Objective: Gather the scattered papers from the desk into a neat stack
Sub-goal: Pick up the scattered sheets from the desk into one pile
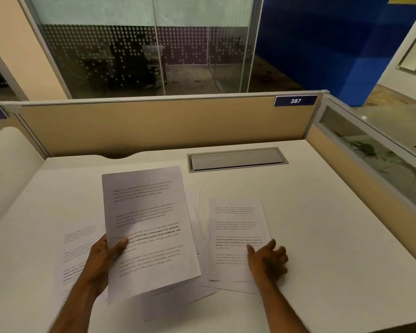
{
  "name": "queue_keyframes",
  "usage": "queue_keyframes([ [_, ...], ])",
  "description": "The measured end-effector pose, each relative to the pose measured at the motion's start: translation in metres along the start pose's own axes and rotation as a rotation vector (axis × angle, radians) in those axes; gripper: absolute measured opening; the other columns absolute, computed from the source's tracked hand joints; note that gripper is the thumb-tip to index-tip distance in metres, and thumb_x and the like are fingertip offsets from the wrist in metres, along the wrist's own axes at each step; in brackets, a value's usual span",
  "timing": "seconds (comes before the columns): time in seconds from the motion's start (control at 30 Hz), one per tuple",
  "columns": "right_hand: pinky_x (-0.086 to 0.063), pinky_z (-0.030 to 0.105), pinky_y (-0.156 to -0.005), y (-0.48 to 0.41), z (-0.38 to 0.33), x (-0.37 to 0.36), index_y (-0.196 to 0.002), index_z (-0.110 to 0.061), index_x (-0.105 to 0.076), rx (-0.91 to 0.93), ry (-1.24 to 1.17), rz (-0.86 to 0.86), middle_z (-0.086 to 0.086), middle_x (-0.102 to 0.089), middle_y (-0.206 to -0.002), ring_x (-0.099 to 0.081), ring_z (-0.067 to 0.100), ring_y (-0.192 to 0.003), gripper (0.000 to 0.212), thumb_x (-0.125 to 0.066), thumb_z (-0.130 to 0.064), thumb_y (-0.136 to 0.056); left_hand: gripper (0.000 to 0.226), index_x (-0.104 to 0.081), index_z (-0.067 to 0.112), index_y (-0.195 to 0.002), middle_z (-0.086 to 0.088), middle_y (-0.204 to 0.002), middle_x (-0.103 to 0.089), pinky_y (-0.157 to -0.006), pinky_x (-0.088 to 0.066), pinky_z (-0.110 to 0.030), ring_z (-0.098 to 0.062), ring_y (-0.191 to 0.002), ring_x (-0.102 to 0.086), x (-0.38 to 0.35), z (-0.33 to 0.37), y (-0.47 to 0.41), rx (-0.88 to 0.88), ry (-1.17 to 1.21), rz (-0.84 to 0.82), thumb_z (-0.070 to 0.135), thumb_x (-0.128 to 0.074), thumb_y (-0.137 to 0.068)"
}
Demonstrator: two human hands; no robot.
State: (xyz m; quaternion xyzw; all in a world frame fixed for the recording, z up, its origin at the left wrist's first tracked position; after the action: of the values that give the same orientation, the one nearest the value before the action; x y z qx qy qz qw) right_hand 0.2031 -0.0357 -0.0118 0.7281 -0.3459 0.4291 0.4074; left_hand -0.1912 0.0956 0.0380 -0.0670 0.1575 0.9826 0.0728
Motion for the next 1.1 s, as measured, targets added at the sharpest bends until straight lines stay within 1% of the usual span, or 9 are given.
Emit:
queue_keyframes([
  [0.07, -0.044, 0.048, -0.101, -0.003, 0.004, -0.001, -0.155, -0.012, -0.014, -0.070, 0.051, -0.095, 0.019, -0.032, -0.147, -0.038, 0.035, -0.131, 0.110, -0.069, -0.065, -0.075, 0.030, -0.067, 0.016, -0.114, -0.022, -0.104, -0.077, -0.067, -0.064, -0.049, -0.040, -0.082, -0.077, 0.001, -0.001, -0.001, 0.002, 0.013, -0.003, 0.016, -0.070, -0.084],
  [0.13, -0.044, 0.048, -0.101, -0.005, 0.001, -0.002, -0.152, -0.012, -0.017, -0.111, 0.024, -0.130, 0.018, -0.034, -0.144, -0.042, 0.035, -0.128, 0.114, -0.079, -0.058, -0.068, 0.030, -0.067, 0.017, -0.114, -0.022, -0.105, -0.077, -0.068, -0.063, -0.051, -0.041, -0.084, -0.077, 0.001, -0.002, -0.002, 0.009, 0.021, -0.009, 0.016, -0.070, -0.084],
  [0.37, -0.038, 0.048, -0.105, -0.013, -0.012, -0.001, -0.125, -0.009, -0.044, -0.281, -0.149, -0.286, 0.017, -0.059, -0.125, -0.054, 0.035, -0.116, 0.074, -0.087, -0.031, -0.069, 0.028, -0.066, 0.018, -0.115, -0.019, -0.102, -0.078, -0.064, -0.064, -0.048, -0.039, -0.082, -0.077, 0.002, -0.002, -0.001, 0.003, 0.008, -0.001, 0.014, -0.068, -0.087],
  [0.43, -0.044, 0.048, -0.103, -0.013, -0.010, -0.003, -0.115, -0.005, -0.057, -0.275, -0.232, -0.322, 0.017, -0.068, -0.114, -0.061, 0.036, -0.107, 0.058, -0.087, -0.024, -0.069, 0.027, -0.066, 0.019, -0.116, -0.017, -0.101, -0.079, -0.063, -0.064, -0.047, -0.037, -0.082, -0.078, 0.002, -0.002, -0.002, 0.001, 0.002, 0.002, 0.011, -0.066, -0.090],
  [0.63, -0.058, 0.054, -0.085, -0.013, -0.007, 0.008, -0.113, 0.000, -0.066, -0.180, -0.625, -0.358, 0.020, -0.070, -0.112, -0.066, 0.039, -0.101, 0.040, -0.080, -0.011, -0.078, 0.028, -0.064, 0.018, -0.117, -0.018, -0.101, -0.079, -0.067, -0.064, -0.051, -0.040, -0.083, -0.077, 0.002, 0.001, -0.003, -0.013, -0.007, 0.015, 0.012, -0.066, -0.090],
  [0.73, -0.051, 0.047, -0.100, -0.017, -0.012, 0.034, -0.130, 0.001, -0.057, -0.057, -0.891, -0.358, 0.012, -0.065, -0.122, -0.063, 0.038, -0.111, 0.050, -0.074, 0.000, -0.083, 0.029, -0.064, 0.017, -0.120, -0.019, -0.103, -0.078, -0.068, -0.064, -0.050, -0.040, -0.084, -0.077, 0.001, 0.002, -0.004, -0.016, -0.008, 0.024, 0.011, -0.065, -0.091],
  [0.8, -0.051, 0.045, -0.098, -0.019, -0.018, 0.062, -0.130, -0.002, -0.058, 0.010, -0.994, -0.350, 0.006, -0.064, -0.119, -0.065, 0.035, -0.104, 0.049, -0.074, 0.002, -0.084, 0.031, -0.062, 0.015, -0.123, -0.020, -0.104, -0.078, -0.068, -0.064, -0.050, -0.041, -0.086, -0.076, 0.000, 0.004, -0.005, -0.024, -0.011, 0.027, 0.009, -0.064, -0.093],
  [0.9, -0.053, 0.064, -0.089, -0.020, -0.033, 0.104, -0.108, -0.011, -0.069, 0.111, -1.120, -0.410, 0.014, -0.073, -0.113, -0.070, 0.035, -0.096, 0.027, -0.074, -0.002, -0.084, 0.033, -0.061, 0.012, -0.126, -0.021, -0.108, -0.077, -0.072, -0.063, -0.052, -0.042, -0.088, -0.076, 0.002, 0.014, -0.006, -0.041, -0.009, 0.039, 0.007, -0.064, -0.093],
  [1.1, -0.059, 0.046, -0.086, 0.002, -0.079, 0.159, -0.122, -0.013, -0.067, 0.394, -1.277, -0.563, 0.010, -0.077, -0.111, -0.073, 0.035, -0.099, 0.043, -0.075, -0.004, -0.080, 0.034, -0.061, 0.012, -0.127, -0.019, -0.107, -0.077, -0.071, -0.064, -0.051, -0.042, -0.090, -0.076, -0.005, 0.040, -0.006, -0.073, 0.020, 0.046, 0.007, -0.065, -0.093],
])
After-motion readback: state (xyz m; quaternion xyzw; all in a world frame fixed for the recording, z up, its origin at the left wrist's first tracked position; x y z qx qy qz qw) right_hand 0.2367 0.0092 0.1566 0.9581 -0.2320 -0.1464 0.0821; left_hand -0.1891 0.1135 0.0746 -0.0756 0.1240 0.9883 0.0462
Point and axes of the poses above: each hand's wrist, its own y-axis away from the middle knuckle, its own x-axis out of the back of the hand, z = x × y, the point moved 3 cm from there along -y, towards the middle knuckle
